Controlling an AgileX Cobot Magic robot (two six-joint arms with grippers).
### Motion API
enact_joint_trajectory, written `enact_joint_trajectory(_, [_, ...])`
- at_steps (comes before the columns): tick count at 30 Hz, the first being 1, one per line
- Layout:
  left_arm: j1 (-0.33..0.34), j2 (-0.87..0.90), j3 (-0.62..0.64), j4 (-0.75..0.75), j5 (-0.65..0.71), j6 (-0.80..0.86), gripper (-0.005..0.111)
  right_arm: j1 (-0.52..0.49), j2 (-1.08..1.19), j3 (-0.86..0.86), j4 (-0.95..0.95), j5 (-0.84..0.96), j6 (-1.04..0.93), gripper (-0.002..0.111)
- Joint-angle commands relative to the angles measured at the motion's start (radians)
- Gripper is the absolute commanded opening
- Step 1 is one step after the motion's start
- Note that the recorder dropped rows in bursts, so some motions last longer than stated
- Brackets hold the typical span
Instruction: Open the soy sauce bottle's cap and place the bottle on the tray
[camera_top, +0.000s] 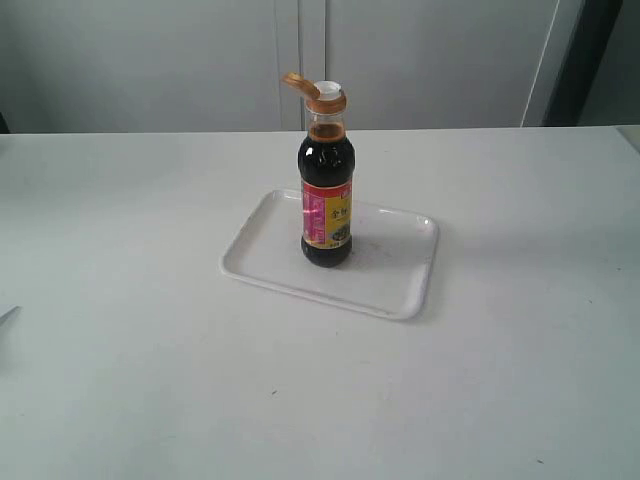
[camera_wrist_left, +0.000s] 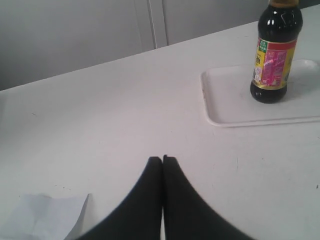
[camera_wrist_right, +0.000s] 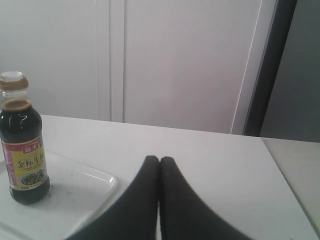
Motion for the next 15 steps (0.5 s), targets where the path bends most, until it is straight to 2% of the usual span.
enact_joint_trajectory(1, [0.035, -0.055, 0.060, -0.039, -0.012, 0.027, 0.000, -0.006, -0.005, 0.003, 0.002, -0.013, -0.007, 0.000])
enact_joint_trajectory(15, [0.204, -0.204, 0.228, -0.103, -0.012, 0.025, 0.000, -0.006, -0.005, 0.003, 0.002, -0.013, -0.007, 0.000])
